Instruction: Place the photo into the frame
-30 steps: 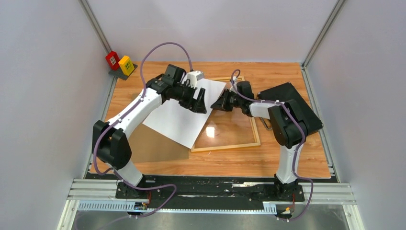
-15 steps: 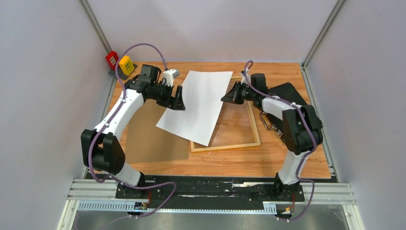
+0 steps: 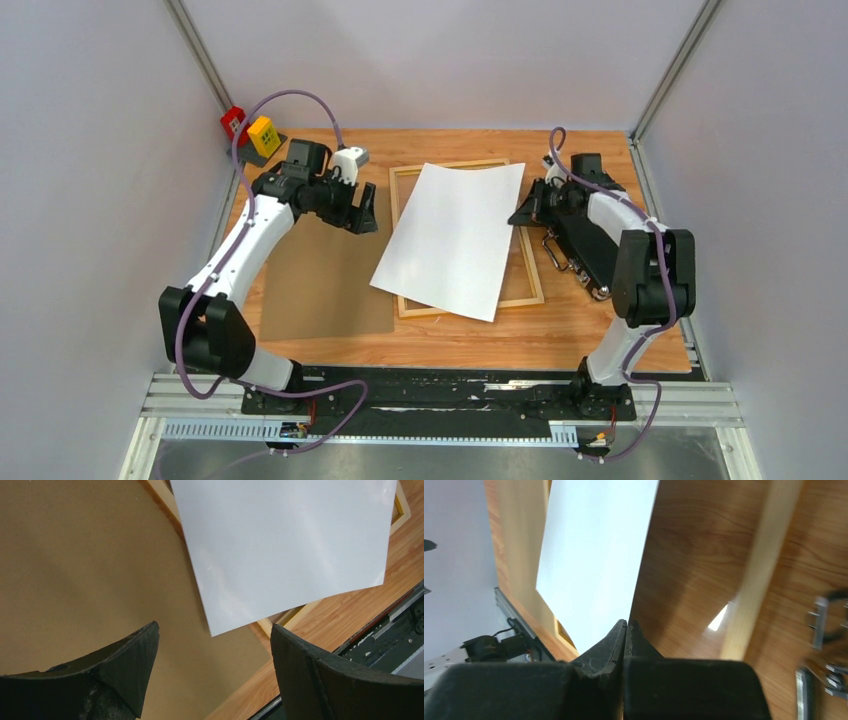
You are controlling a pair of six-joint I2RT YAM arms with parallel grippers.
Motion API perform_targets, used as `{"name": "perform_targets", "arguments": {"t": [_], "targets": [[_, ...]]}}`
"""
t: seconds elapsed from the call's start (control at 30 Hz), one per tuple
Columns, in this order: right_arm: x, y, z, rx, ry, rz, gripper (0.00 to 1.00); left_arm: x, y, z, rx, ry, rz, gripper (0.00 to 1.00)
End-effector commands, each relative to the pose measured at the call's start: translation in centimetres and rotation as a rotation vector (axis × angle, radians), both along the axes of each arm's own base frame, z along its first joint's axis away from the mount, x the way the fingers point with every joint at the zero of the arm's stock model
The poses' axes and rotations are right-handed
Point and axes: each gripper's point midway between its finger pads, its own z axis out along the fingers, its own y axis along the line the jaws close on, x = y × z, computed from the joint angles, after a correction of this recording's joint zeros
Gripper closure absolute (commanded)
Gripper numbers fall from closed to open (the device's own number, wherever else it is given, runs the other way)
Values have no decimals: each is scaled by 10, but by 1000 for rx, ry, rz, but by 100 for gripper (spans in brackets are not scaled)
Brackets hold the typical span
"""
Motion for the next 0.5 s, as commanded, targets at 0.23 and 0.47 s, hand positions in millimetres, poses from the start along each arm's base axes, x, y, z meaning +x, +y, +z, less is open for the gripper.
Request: {"name": "perform_targets", "arguments": {"t": [0.23,0.47], "targets": [[25,-53,4,-259,-70,62,100,-5,12,15,42,-95,2,11],[48,-66,-2,-370,-114,131,100,-4,14,11,60,-84,1,11]]}}
